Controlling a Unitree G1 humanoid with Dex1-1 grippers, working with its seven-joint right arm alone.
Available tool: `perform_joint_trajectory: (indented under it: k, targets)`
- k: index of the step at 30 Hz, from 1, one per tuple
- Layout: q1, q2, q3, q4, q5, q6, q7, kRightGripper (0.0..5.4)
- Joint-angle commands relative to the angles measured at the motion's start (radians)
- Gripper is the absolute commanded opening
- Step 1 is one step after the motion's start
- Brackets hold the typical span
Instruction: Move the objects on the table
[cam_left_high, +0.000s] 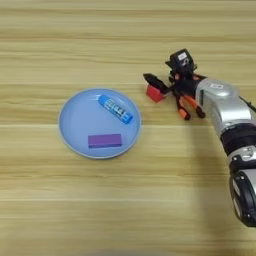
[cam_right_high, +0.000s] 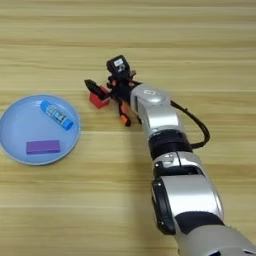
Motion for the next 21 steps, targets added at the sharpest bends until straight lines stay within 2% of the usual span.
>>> perform_joint_trajectory:
  k: [1, 5, 10, 17, 19, 21]
  targets:
    - [-0.034, -0.015, -0.002, -0.218, 0.043, 0.054, 0.006, 5.0]
    - [0.01, -0.011, 0.019, -0.371, 0.064, 0.101, 0.042, 5.35]
    - [0.045, -0.013, 0.043, -0.486, 0.089, 0.147, 0.089, 5.38]
    - [0.068, -0.034, 0.117, -0.544, 0.104, 0.178, 0.206, 5.38]
    - [0.068, -0.042, 0.143, -0.558, 0.131, 0.247, 0.262, 5.38]
    - [0.066, -0.049, 0.175, -0.566, 0.133, 0.275, 0.3, 5.38]
